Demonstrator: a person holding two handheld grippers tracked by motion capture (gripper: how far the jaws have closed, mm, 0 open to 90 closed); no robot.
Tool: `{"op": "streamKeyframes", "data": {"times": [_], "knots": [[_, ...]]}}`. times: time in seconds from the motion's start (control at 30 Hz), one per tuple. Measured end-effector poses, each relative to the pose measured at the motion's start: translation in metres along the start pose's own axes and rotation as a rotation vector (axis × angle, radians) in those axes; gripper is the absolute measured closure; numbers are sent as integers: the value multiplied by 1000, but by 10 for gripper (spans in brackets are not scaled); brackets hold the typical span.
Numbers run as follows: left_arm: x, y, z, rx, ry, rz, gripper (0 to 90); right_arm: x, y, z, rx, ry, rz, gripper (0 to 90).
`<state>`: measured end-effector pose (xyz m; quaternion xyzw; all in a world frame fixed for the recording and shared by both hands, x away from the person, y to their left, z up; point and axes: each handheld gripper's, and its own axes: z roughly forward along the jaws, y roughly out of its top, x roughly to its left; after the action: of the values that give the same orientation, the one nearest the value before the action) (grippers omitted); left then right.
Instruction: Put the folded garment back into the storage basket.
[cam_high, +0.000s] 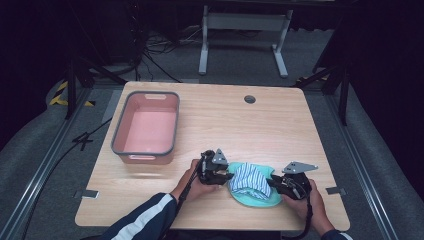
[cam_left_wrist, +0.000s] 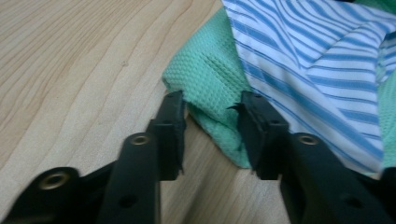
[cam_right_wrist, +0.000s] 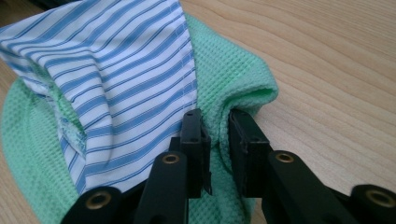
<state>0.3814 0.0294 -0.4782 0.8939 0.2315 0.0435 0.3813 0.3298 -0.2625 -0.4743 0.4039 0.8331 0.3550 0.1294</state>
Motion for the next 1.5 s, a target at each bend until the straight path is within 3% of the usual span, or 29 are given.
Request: {"op": "streamKeyframes", "data": {"times": [0.1,0.27,0.83,1.17,1.5], "knots": [[1,-1,1,-7,-43,-21,787,0,-1,0,-6,5,9,794],[1,0,1,-7,-49,-24,837,1,-1,0,-8,0,11,811],[-2,17,-13,2,-19,14,855,-1,10,-11,-69,-11,30,827],[2,28,-24,-21,-2,13,858,0,22,-12,-80,-15,40,828],[9,35,-38,0,34,45,857,4,35,-12,-94,-9,29,828]]}}
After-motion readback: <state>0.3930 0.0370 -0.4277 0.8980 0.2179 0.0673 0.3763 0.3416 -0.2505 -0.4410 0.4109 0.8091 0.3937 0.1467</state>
